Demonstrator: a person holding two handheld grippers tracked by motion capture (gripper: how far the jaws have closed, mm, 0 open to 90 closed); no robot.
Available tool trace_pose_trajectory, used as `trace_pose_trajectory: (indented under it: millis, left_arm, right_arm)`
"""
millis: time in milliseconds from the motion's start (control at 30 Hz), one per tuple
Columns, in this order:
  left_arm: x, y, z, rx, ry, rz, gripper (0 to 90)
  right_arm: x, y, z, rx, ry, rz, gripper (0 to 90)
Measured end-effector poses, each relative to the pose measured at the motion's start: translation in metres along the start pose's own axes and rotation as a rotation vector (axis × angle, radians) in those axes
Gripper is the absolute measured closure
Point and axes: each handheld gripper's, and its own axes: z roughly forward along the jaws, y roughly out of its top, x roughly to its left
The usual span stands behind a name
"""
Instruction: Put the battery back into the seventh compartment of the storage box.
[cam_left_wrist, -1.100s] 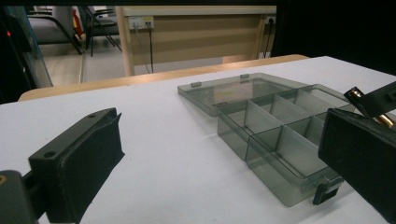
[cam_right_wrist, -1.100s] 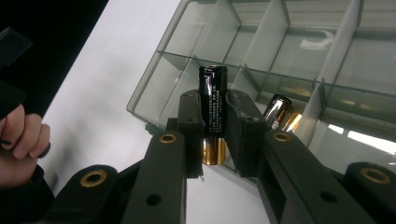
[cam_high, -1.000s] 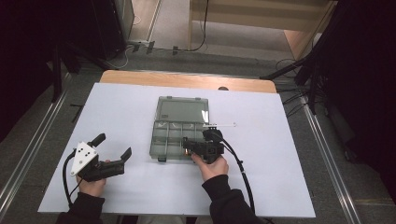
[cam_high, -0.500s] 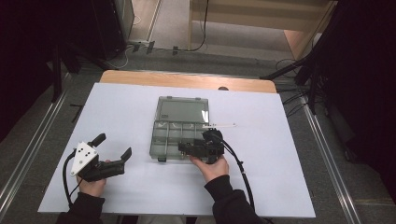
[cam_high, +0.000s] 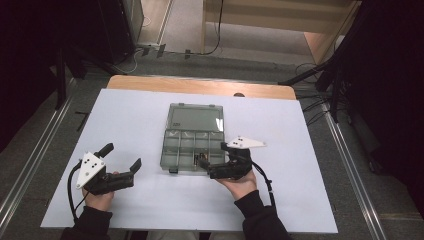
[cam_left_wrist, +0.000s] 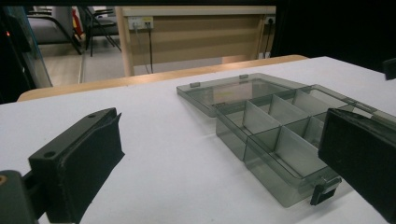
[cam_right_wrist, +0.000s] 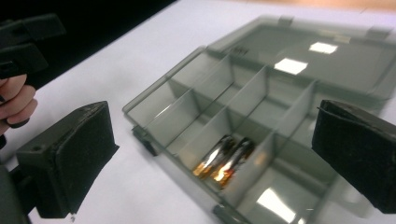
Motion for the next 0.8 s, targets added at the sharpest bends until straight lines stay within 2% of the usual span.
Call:
trace_pose_trajectory:
  millis: [67, 133, 167, 300, 467, 800]
  left_arm:
    - [0.0, 0.0, 0.0, 0.0, 0.001, -0.001, 0.0]
    - [0.0, 0.0, 0.0, -0.001, 0.0, -0.002, 0.0]
    - [-0.001, 0.0, 0.0, -0.001, 0.0, -0.003, 0.0]
    - [0.0, 0.0, 0.0, -0.002, -0.002, -0.001, 0.0]
    - [-0.001, 0.0, -0.001, -0.003, -0.006, -0.003, 0.0]
    - [0.0, 0.0, 0.0, -0.005, -0.003, -0.004, 0.0]
  right_arm:
    - [-0.004, -0.006, -0.008, -0.05, -0.018, -0.012, 1.3]
    - [-0.007, -0.007, -0.012, -0.065, -0.024, -0.021, 1.3]
    - [-0.011, -0.009, -0.018, -0.075, -0.043, -0.032, 1.3]
    - [-0.02, -0.016, -0.03, -0.107, -0.068, -0.025, 1.3]
    - [-0.027, -0.021, -0.042, -0.133, -0.079, -0.034, 1.4]
    - [-0.029, -0.029, -0.054, -0.162, -0.082, -0.049, 3.3]
